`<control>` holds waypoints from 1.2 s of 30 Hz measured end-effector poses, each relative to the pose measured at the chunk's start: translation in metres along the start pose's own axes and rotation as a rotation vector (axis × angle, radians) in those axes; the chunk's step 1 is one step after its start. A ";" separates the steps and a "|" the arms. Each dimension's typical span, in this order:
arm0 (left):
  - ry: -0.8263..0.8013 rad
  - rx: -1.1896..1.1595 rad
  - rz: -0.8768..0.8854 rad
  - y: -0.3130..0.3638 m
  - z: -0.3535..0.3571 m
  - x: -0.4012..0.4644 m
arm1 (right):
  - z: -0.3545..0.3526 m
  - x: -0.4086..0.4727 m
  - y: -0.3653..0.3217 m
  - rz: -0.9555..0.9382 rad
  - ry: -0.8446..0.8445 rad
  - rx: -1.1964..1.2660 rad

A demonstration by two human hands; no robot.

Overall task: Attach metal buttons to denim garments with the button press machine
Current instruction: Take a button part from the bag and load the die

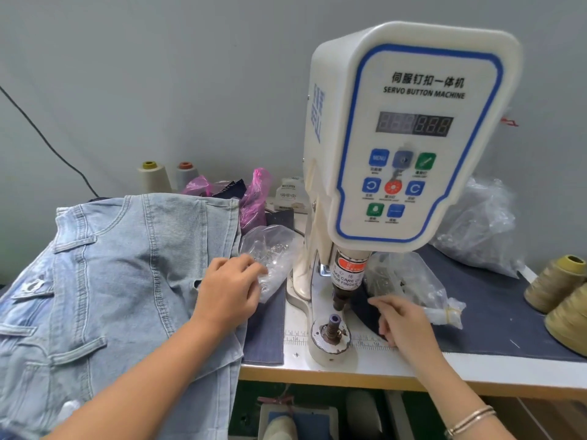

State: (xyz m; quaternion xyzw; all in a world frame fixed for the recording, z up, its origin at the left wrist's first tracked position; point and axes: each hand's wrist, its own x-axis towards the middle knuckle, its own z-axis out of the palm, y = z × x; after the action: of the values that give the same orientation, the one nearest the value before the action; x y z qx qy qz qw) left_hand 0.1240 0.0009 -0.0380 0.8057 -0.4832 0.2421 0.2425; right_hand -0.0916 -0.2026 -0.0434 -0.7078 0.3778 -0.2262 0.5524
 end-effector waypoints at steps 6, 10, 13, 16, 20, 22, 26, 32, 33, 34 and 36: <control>0.065 0.068 -0.151 -0.032 -0.022 0.081 | -0.001 0.003 0.023 -0.217 0.005 -0.167; -0.077 0.215 -0.285 -0.076 -0.019 0.114 | 0.002 0.003 0.027 -0.225 0.024 -0.163; -0.241 0.258 -0.354 -0.096 -0.012 0.134 | 0.003 0.004 0.027 -0.237 0.028 -0.151; -0.448 0.327 -0.363 -0.103 -0.001 0.142 | 0.003 0.005 0.029 -0.218 0.018 -0.089; -0.471 0.261 -0.400 -0.113 0.006 0.130 | 0.001 0.009 0.032 -0.200 0.010 -0.082; -0.569 0.178 -0.466 -0.117 0.007 0.129 | 0.001 0.010 0.032 -0.199 0.015 -0.084; -0.478 0.124 -0.599 -0.123 0.009 0.136 | 0.002 0.008 0.030 -0.202 0.018 -0.080; -0.540 0.273 -0.647 -0.119 0.028 0.136 | 0.004 0.005 0.027 -0.181 0.014 -0.044; -0.551 0.265 -0.678 -0.118 0.030 0.137 | 0.004 0.005 0.027 -0.177 0.017 -0.042; -0.549 0.252 -0.706 -0.118 0.031 0.138 | 0.004 0.005 0.027 -0.175 0.021 -0.041; -0.519 0.211 -0.750 -0.121 0.033 0.140 | 0.005 0.005 0.026 -0.169 0.026 -0.037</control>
State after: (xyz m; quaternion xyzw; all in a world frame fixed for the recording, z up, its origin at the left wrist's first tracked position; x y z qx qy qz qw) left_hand 0.2954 -0.0620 0.0055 0.9789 -0.1759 -0.0243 0.1013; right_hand -0.0921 -0.2059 -0.0706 -0.7443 0.3277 -0.2740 0.5133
